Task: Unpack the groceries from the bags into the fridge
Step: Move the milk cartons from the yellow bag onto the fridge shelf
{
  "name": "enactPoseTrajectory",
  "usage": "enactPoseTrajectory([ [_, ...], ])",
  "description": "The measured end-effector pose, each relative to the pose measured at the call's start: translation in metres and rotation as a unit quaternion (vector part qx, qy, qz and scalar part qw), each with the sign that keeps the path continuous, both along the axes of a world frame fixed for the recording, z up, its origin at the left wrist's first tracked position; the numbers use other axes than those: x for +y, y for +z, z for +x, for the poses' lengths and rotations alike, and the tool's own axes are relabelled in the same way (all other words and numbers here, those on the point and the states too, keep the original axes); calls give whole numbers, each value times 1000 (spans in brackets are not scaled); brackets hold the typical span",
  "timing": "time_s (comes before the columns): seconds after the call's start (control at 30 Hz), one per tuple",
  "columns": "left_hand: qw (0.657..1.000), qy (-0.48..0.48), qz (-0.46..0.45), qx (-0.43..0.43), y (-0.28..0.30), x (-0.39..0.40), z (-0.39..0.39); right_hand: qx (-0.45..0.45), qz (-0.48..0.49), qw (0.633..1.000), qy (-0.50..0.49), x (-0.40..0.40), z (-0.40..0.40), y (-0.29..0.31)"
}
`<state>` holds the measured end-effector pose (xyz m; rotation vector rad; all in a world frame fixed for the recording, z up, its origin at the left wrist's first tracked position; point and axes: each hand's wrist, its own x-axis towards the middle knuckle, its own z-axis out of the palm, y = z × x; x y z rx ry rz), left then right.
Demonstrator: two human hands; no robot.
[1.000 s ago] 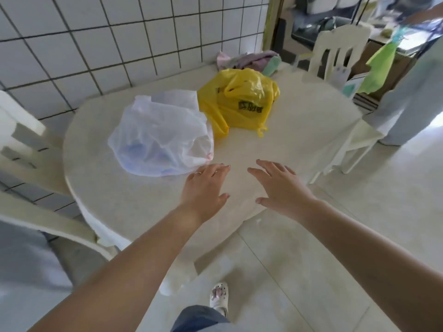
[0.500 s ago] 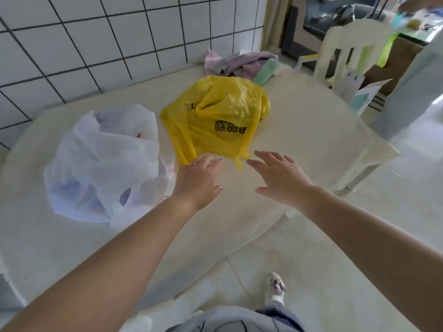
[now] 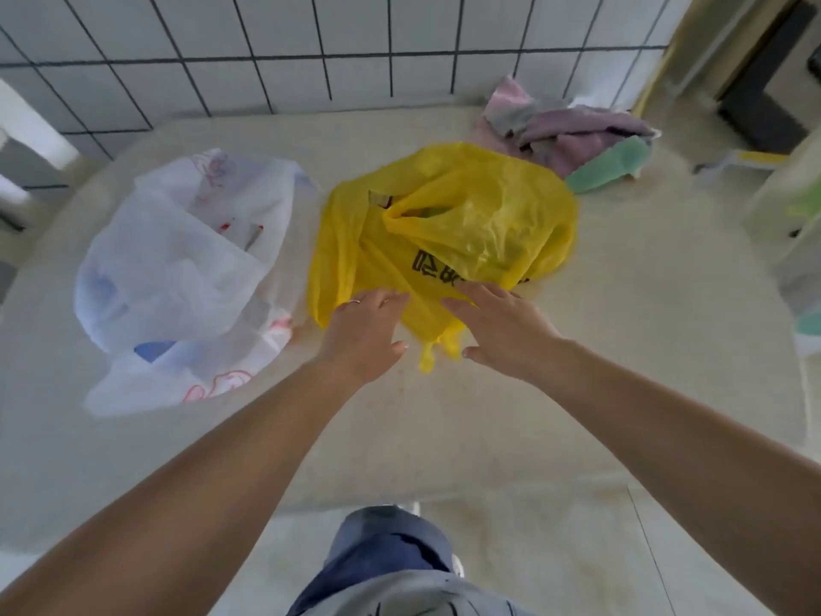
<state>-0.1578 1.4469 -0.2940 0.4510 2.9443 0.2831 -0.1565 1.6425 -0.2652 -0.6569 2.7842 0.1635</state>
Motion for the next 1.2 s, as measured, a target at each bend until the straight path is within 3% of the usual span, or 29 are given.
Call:
enactPoseTrajectory([
  [0.17, 999, 47, -8, -14, -13, -3, -43, -12, 25, 994, 106, -11, -57, -11],
  [0.3, 998, 63, -9, -19, -23, -4, -66, 4, 84, 969, 233, -23, -84, -24],
  [0.47, 995, 91, -8, -25, -28, 2, -91, -11, 116, 951, 285, -27, -123, -24],
  [0.67, 994, 107, -17, -10, -26, 17, -106, 67, 168, 944, 275, -4, -159, -14],
  [0.97, 995, 30, -98, 14, -28, 60, -136, 72, 183, 953, 231, 55, -191, -12],
  [1.2, 994, 34, -48, 96, -26, 68, -138, 69, 139, 974, 163, 92, -204, -18],
])
